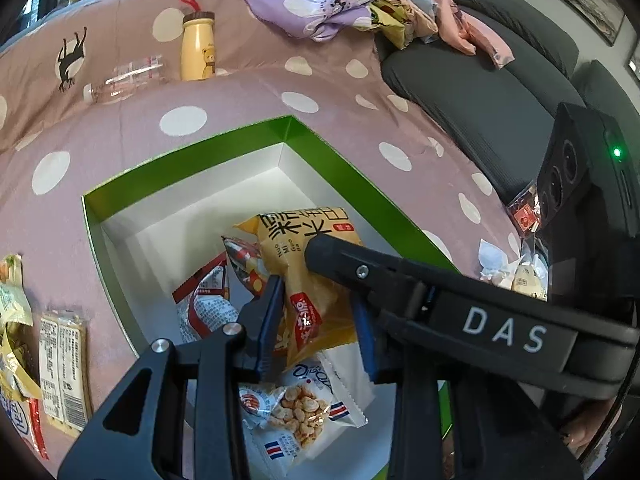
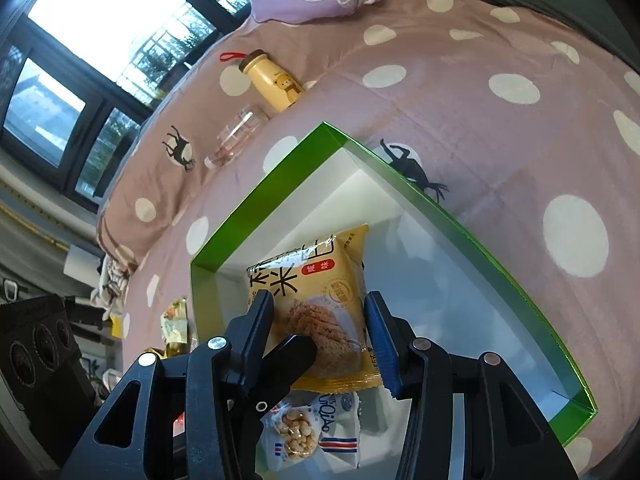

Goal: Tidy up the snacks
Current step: 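Carry the rice-cracker bag over the green box and lower it, then open the right gripper to drop the bag into the box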

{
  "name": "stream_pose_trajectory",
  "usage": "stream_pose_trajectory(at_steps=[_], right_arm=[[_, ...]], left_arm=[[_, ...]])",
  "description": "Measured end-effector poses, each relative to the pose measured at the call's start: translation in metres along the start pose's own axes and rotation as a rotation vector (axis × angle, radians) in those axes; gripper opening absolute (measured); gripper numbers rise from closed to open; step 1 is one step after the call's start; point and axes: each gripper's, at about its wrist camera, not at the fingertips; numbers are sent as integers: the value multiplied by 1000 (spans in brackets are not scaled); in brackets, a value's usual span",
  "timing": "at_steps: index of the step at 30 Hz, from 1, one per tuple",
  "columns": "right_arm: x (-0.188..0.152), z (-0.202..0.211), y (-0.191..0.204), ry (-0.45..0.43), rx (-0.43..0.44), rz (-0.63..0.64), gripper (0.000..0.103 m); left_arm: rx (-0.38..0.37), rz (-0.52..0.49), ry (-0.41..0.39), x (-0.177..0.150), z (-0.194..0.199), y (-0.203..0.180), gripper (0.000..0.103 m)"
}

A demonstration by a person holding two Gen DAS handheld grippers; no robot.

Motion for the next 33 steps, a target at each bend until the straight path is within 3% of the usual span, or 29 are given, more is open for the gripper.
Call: stream_pose_trajectory(at_steps=[8, 16, 19, 28, 33], right_arm=[[-1, -2, -2, 7, -6, -8, 53], [-3, 2, 3, -12, -58, 9, 57], [-4, 6, 6, -34, -65, 18, 64], [-16, 18, 30, -95, -62, 100, 67], [-32, 19, 64, -124, -37, 226, 80]], left_arm=[[-10, 34, 21, -2, -7, 0, 42], [-17, 38, 10, -6, -1, -2, 40], [1, 26, -16, -9, 9, -2, 40], [42, 105, -106, -27, 50, 27, 63], [144, 167, -158, -50, 78, 54, 68]])
Point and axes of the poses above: each gripper's, at about its wrist camera, not at the fingertips, and z roughly against the way its jaws point, y to its left, x to its top, and after that the axes turned 14 degrees about y, right-handed
